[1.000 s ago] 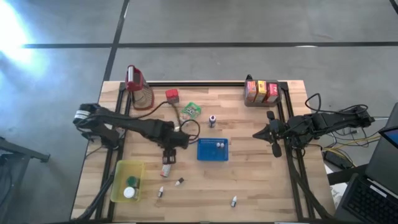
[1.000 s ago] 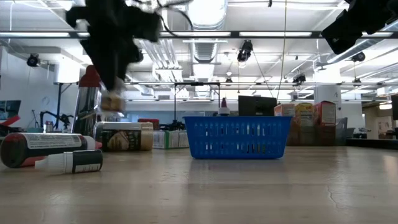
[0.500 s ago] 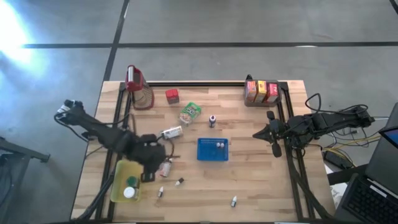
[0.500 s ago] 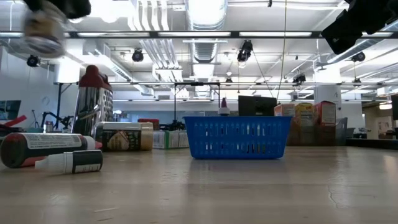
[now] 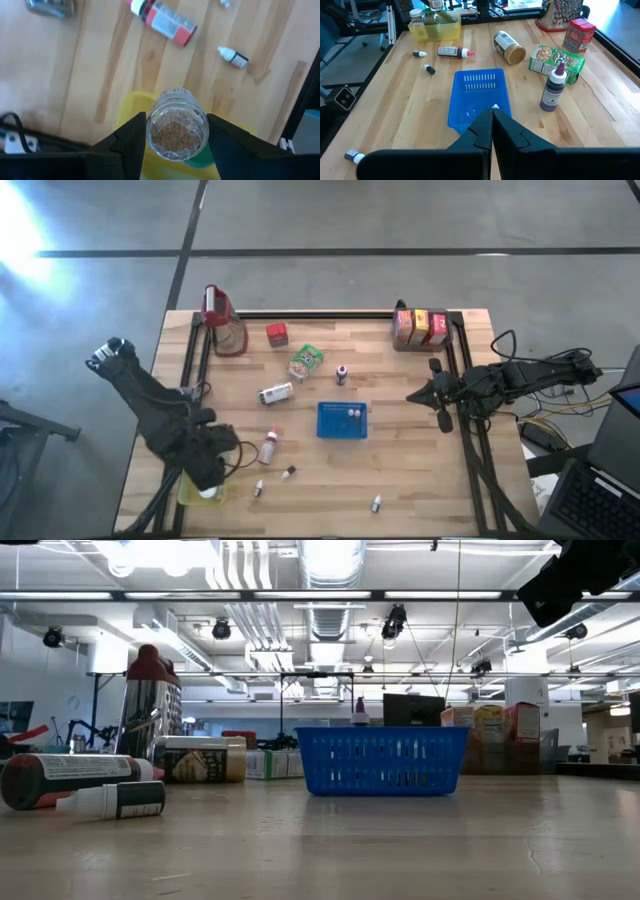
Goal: Pick & Place Kitchen Items
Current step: Put the brown seasoning bottle into the yellow bin
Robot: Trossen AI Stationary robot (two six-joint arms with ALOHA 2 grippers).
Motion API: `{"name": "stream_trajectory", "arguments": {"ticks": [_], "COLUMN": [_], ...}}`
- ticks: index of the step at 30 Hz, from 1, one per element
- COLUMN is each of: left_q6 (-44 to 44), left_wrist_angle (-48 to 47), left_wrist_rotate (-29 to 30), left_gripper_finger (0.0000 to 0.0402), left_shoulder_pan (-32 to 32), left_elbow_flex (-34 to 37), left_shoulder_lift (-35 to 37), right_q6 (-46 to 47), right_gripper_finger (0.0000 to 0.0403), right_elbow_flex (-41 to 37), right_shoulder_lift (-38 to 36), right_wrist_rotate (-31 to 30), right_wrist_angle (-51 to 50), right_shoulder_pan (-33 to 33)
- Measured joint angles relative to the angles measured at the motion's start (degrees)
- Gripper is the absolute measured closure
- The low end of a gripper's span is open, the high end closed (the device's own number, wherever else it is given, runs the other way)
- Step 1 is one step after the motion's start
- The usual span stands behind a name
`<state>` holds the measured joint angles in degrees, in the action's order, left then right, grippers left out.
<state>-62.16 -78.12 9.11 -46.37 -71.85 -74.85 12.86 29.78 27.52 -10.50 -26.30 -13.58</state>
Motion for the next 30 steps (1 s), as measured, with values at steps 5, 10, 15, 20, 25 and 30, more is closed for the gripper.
{"name": "stream_trajectory", "arguments": {"ticks": [5, 10, 15, 20, 25, 30], "left_q6": [-9.59, -16.16, -18.43, -20.1, -20.0, -20.58], "left_wrist_angle": [-2.47, -5.47, -5.95, -6.13, -6.09, -6.13], "left_wrist_rotate": [0.78, 2.57, 2.95, 0.79, -1.53, -2.02], "left_gripper_finger": [0.0209, 0.0209, 0.0209, 0.0209, 0.0209, 0.0209], "left_shoulder_pan": [-3.15, -4.08, -3.7, -3.69, -5.34, -8.57], "left_elbow_flex": [0.0, 0.62, 3.37, 6.43, 7.12, 7.19], "left_shoulder_lift": [0.0, 0.0, 0.0, 0.11, 0.13, 0.68], "right_q6": [0.0, 0.0, 0.0, 0.0, 0.0, 0.0], "right_gripper_finger": [0.0394, 0.0394, 0.0394, 0.0394, 0.0394, 0.0394], "right_elbow_flex": [0.0, 0.0, 0.0, 0.0, 0.0, 0.0], "right_shoulder_lift": [0.01, 0.01, 0.01, 0.01, 0.01, -0.01], "right_wrist_rotate": [-0.02, -0.02, -0.02, -0.01, -0.02, -0.02], "right_wrist_angle": [0.0, 0.0, 0.0, 0.0, 0.0, 0.0], "right_shoulder_pan": [0.02, 0.02, 0.02, 0.02, 0.02, 0.02]}}
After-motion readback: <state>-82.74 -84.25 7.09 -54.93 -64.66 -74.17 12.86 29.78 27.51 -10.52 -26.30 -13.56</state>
